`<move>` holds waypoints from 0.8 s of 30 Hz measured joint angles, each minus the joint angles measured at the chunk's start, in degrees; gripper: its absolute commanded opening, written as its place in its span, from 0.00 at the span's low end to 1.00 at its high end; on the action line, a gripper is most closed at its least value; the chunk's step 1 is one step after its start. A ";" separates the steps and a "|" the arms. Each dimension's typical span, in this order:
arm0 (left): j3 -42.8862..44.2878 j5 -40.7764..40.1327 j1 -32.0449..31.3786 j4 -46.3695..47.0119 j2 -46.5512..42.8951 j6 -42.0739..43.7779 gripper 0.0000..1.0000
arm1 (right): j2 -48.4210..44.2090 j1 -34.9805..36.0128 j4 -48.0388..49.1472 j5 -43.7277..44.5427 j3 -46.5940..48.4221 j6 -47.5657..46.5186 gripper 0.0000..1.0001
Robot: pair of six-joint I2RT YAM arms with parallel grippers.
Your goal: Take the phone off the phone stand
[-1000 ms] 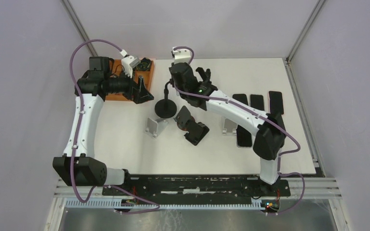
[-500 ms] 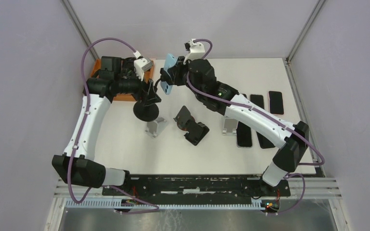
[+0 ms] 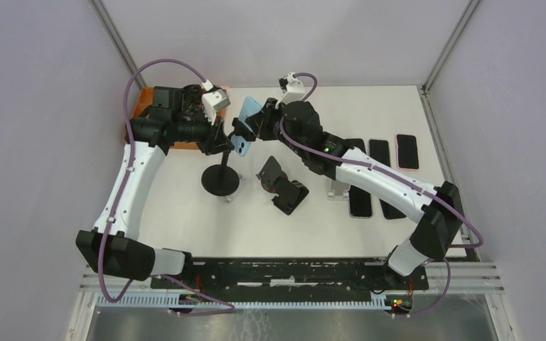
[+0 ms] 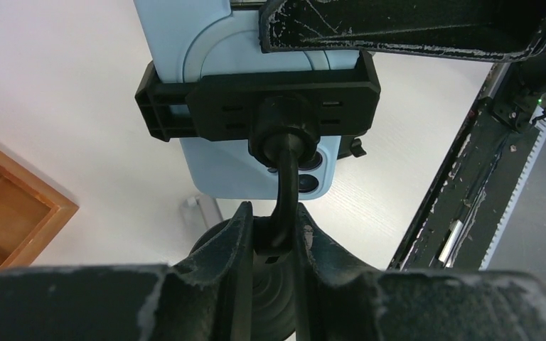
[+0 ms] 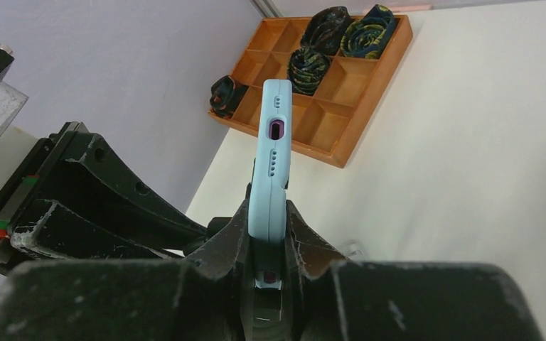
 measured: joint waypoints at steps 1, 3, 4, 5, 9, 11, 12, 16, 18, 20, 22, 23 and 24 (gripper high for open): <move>-0.07 0.00 0.00 -0.07 -0.13 0.02 0.03 | -0.22 -0.04 0.85 -0.20 -0.70 0.55 0.09; -0.07 -0.13 -0.17 -0.26 -0.44 0.02 0.02 | -0.57 -0.15 1.81 -0.70 -1.60 1.46 0.24; -0.07 -0.24 -0.22 -0.28 -0.57 0.02 0.02 | -0.59 -0.20 1.92 -0.98 -1.62 1.79 0.26; -0.07 -0.39 -0.37 -0.31 -0.79 0.02 0.02 | -0.59 -0.26 2.16 -1.36 -1.62 2.19 0.29; -0.04 -1.42 -1.03 -0.79 -1.77 0.02 0.02 | -0.61 -0.28 4.81 -3.54 -1.70 4.39 0.43; 0.00 -1.66 -1.40 -1.57 -2.10 0.02 0.02 | -0.74 -0.24 6.84 -4.70 -2.03 5.60 0.43; 0.15 -1.73 -1.57 -2.12 -2.14 0.02 0.02 | -0.90 -0.24 7.50 -5.01 -2.29 5.90 0.43; 0.55 -1.92 -1.99 -3.58 -2.19 0.02 0.02 | -1.27 -0.24 8.83 -6.08 -2.89 6.99 0.58; 0.61 -2.25 -2.12 -4.09 -2.21 0.04 0.02 | -1.25 -0.24 8.57 -6.38 -2.73 7.06 0.58; 0.61 -2.78 -2.14 -4.59 -2.23 0.04 0.02 | -1.16 -0.24 7.04 -6.62 -2.05 6.73 0.58; 0.66 -3.17 -2.14 -4.96 -2.34 0.04 0.02 | -0.92 -0.24 5.79 -6.64 -1.31 6.58 0.57; 0.83 -3.28 -2.14 -5.22 -2.34 0.04 0.02 | -0.87 -0.24 5.44 -6.64 -1.22 6.47 0.56; 1.05 -3.30 -2.14 -5.46 -2.34 0.04 0.02 | -0.87 -0.24 5.18 -6.60 -1.22 6.40 0.55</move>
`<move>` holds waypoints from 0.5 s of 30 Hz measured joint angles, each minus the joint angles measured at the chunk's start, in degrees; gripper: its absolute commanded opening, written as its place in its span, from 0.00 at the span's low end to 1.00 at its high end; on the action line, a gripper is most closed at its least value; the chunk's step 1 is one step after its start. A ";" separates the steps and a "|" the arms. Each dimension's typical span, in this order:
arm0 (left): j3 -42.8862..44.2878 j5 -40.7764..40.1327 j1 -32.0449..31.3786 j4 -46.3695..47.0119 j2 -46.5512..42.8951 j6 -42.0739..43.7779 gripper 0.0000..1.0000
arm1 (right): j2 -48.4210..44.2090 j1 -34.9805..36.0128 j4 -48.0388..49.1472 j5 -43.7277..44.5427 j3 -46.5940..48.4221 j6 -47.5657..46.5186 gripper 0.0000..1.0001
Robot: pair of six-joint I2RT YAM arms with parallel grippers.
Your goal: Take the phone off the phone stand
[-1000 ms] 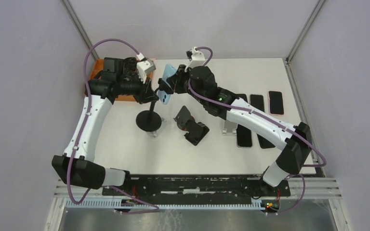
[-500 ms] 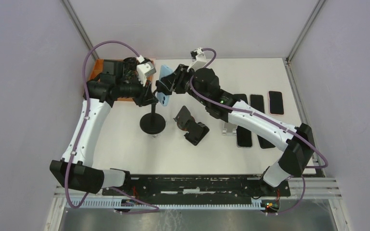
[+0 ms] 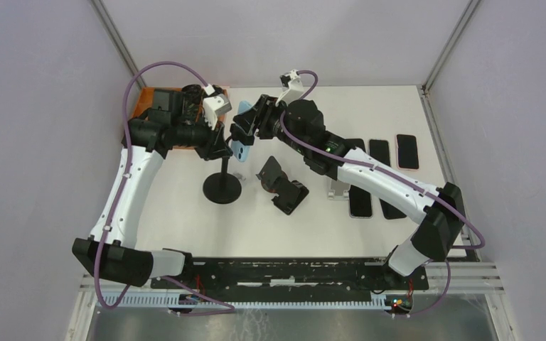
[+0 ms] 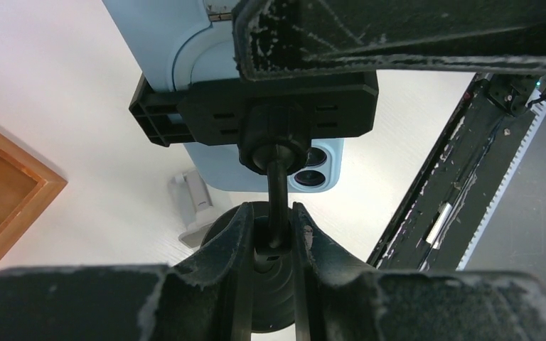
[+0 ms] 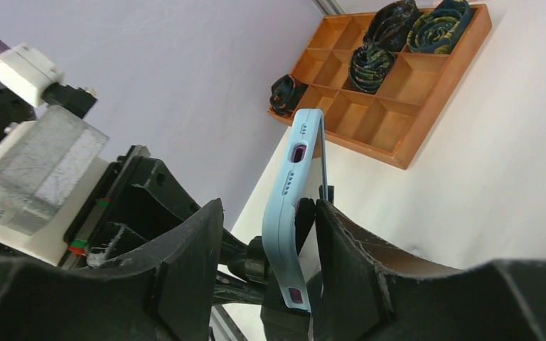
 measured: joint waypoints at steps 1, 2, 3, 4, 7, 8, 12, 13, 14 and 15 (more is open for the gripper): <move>0.22 -0.02 0.00 -0.22 0.00 0.00 0.02 | 0.00 0.00 -0.20 0.00 0.00 -0.02 0.55; 0.42 -0.04 -0.02 -0.28 -0.07 0.00 0.02 | 0.00 0.00 -0.35 0.07 -0.09 -0.02 0.55; 0.50 -0.07 -0.02 -0.28 -0.13 0.00 0.02 | 0.00 0.00 -0.44 0.26 -0.24 0.00 0.55; 0.61 -0.17 0.00 -0.28 -0.28 0.00 0.02 | -0.02 0.02 -0.59 0.52 -0.42 0.02 0.55; 0.96 -0.31 0.00 -0.35 -0.74 0.02 0.02 | -0.02 0.00 -1.62 1.46 -0.74 0.07 0.54; 1.07 -0.28 0.00 -0.42 -0.94 0.04 0.02 | -0.04 0.00 -1.77 2.03 -0.94 0.17 0.54; 1.42 -0.28 -0.02 -1.20 -1.55 0.98 0.02 | -0.48 -0.13 -1.73 3.43 -2.95 1.38 0.52; 1.42 -0.31 -0.02 -1.38 -1.57 1.16 0.02 | -0.48 -0.13 -1.70 3.69 -3.15 1.60 0.49; 1.42 -0.26 -0.02 -1.57 -1.57 1.42 0.02 | -0.48 -0.15 -1.81 3.78 -3.19 1.95 0.46; 1.42 -0.22 0.00 -1.77 -1.57 1.66 0.02 | -0.48 -0.17 -1.84 3.78 -3.21 2.25 0.42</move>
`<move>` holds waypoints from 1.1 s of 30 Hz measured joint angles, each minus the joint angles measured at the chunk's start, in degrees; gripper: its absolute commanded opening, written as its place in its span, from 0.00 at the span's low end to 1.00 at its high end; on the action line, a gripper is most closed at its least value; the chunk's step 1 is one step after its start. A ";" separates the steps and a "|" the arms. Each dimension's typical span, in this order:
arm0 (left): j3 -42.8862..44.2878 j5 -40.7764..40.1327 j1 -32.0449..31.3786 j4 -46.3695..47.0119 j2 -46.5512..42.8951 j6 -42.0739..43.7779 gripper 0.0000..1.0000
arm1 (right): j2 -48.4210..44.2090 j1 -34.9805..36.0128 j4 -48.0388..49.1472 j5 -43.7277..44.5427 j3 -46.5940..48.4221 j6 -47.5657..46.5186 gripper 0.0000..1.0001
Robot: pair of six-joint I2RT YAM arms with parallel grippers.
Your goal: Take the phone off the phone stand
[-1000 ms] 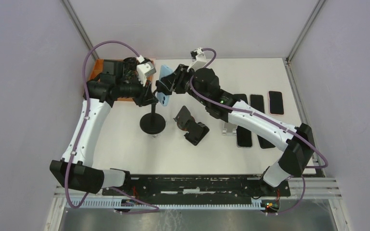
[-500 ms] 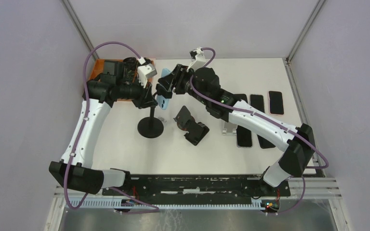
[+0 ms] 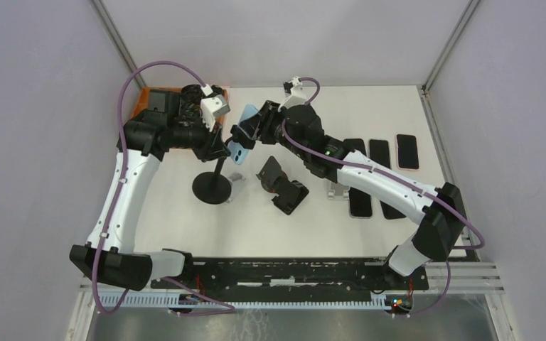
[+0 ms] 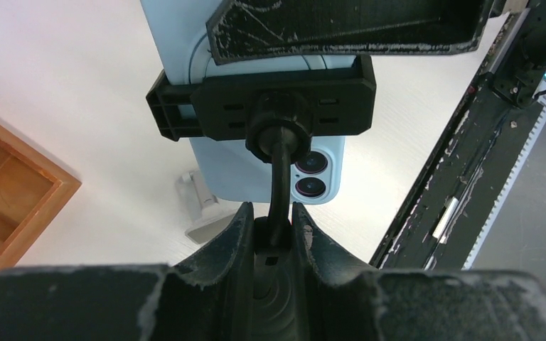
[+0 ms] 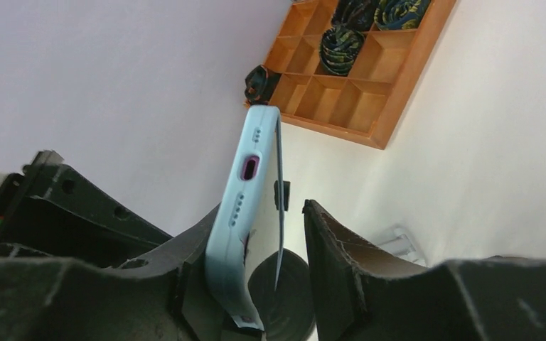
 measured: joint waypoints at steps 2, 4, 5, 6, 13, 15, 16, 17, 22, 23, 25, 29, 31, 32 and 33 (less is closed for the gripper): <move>0.00 0.04 -0.02 -0.26 0.00 0.52 0.02 | 0.00 0.00 0.52 0.02 0.02 0.68 0.30; 0.00 0.31 -0.07 -0.37 0.00 1.03 0.02 | 0.02 0.00 1.22 -0.07 0.07 1.38 0.18; 0.00 0.52 -0.13 -0.48 0.00 1.16 0.02 | 0.02 0.04 1.29 0.04 0.09 1.53 0.14; 0.07 0.63 -0.22 -0.57 -0.07 1.31 0.02 | 0.07 0.07 1.25 0.00 0.11 1.75 0.11; 0.59 0.42 -0.13 -0.42 -0.15 1.64 0.02 | 1.51 0.42 0.63 -1.62 2.86 2.51 0.33; 0.61 0.33 -0.11 -0.35 -0.26 1.62 0.02 | 2.10 0.81 0.94 -1.95 4.31 2.78 0.30; 0.61 0.35 -0.09 -0.39 -0.33 1.62 0.02 | 2.29 1.05 1.05 -2.01 4.85 2.75 0.26; 0.63 0.46 -0.11 -0.39 -0.42 1.60 0.02 | 2.38 1.22 1.16 -2.01 5.11 2.67 0.19; 0.92 0.26 0.09 -0.55 -1.27 1.55 0.02 | 2.38 1.22 -0.02 -1.36 5.20 1.46 0.00; 0.92 0.09 0.11 -0.57 -1.42 1.55 0.02 | 2.38 1.31 0.02 -1.27 5.22 1.18 0.00; 0.92 -0.24 0.02 -0.52 -1.62 1.51 0.02 | 2.38 1.60 0.02 -0.92 5.57 0.13 0.00; 0.92 -0.98 -0.28 0.68 -1.64 1.27 0.02 | 2.36 2.05 -2.67 1.60 8.28 -5.20 0.00; 0.92 -1.25 -0.63 1.62 -1.68 1.03 0.02 | 2.12 1.90 -3.54 1.92 9.11 -6.91 0.00; 0.90 -1.40 -0.79 2.14 -1.70 0.94 0.02 | 1.81 1.75 -4.31 1.90 9.60 -7.82 0.00; 0.81 -1.36 -1.16 3.21 -1.81 0.74 0.02 | 1.44 1.46 -5.42 1.86 10.19 -8.63 0.00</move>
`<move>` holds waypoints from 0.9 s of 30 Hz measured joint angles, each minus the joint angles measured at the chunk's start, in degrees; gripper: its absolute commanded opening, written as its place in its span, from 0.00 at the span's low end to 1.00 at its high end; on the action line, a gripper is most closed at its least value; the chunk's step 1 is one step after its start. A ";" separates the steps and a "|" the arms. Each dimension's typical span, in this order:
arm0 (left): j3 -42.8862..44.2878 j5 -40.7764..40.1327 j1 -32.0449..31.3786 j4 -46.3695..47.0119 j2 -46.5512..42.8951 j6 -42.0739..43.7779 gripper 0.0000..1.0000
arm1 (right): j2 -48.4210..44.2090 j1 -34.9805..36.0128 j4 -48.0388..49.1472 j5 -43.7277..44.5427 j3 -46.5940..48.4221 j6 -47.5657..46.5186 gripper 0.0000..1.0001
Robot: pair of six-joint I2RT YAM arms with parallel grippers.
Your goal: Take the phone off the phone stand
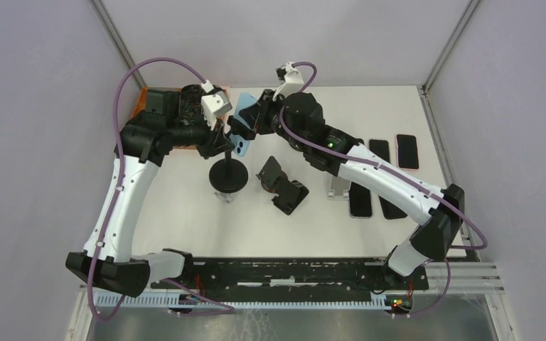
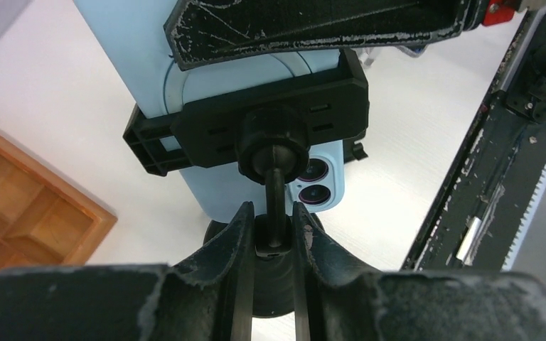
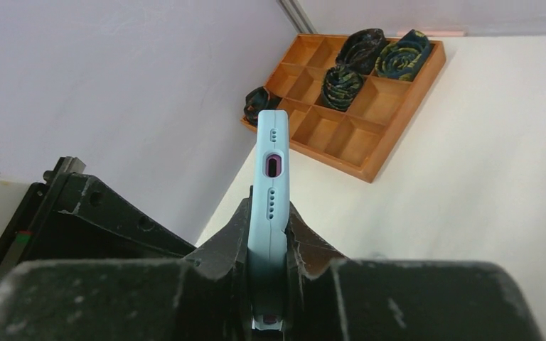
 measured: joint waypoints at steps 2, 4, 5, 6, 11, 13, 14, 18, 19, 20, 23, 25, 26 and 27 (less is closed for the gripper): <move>-0.33 -0.15 -0.83 2.43 -0.44 -0.37 0.02 | -0.94 -0.72 -1.60 -0.31 0.66 -1.01 0.00; -0.72 -0.50 -1.60 4.61 -0.83 -0.74 0.02 | -2.08 -1.31 -3.21 -0.42 1.16 -2.14 0.00; -0.85 -0.90 -2.14 5.60 -1.01 -0.79 0.02 | -2.75 -1.55 -3.93 -0.39 1.18 -2.71 0.00; -0.98 -1.44 -2.91 6.78 -1.22 -0.79 0.02 | -3.28 -1.73 -4.52 -0.33 1.18 -3.17 0.00; -2.32 -6.21 -7.52 10.86 -2.43 -0.76 0.02 | -5.81 -2.10 -6.78 0.48 1.18 -5.84 0.00; -2.78 -8.37 -9.25 12.04 -2.58 -0.76 0.02 | -6.51 -2.19 -7.65 0.83 1.18 -6.56 0.00; -2.84 -9.07 -9.77 12.41 -2.58 -0.76 0.02 | -6.71 -2.23 -7.93 0.92 1.18 -6.80 0.00; -3.15 -11.93 -11.39 14.53 -2.56 -0.76 0.02 | -8.11 -2.49 -6.60 1.38 -0.28 -7.52 0.00; -3.15 -12.13 -11.56 14.88 -2.56 -0.76 0.02 | -8.90 -2.56 -5.44 1.46 -1.62 -7.43 0.00; -3.19 -12.17 -11.74 15.15 -2.60 -0.76 0.02 | -10.05 -2.62 -3.76 1.55 -3.63 -7.21 0.00; -3.43 -11.08 -12.09 15.41 -2.71 -1.14 0.02 | -13.70 -2.73 1.51 1.53 -9.94 -6.19 0.00; -3.50 -10.08 -12.17 15.37 -2.64 -2.25 0.02 | -16.28 -2.78 5.84 1.86 -14.93 -5.16 0.00; -3.52 -9.66 -12.26 15.37 -2.54 -2.95 0.02 | -17.40 -2.80 8.28 2.12 -17.33 -4.66 0.00; -3.63 -9.29 -12.35 15.41 -2.38 -3.74 0.02 | -18.32 -2.80 10.40 2.40 -19.39 -4.20 0.00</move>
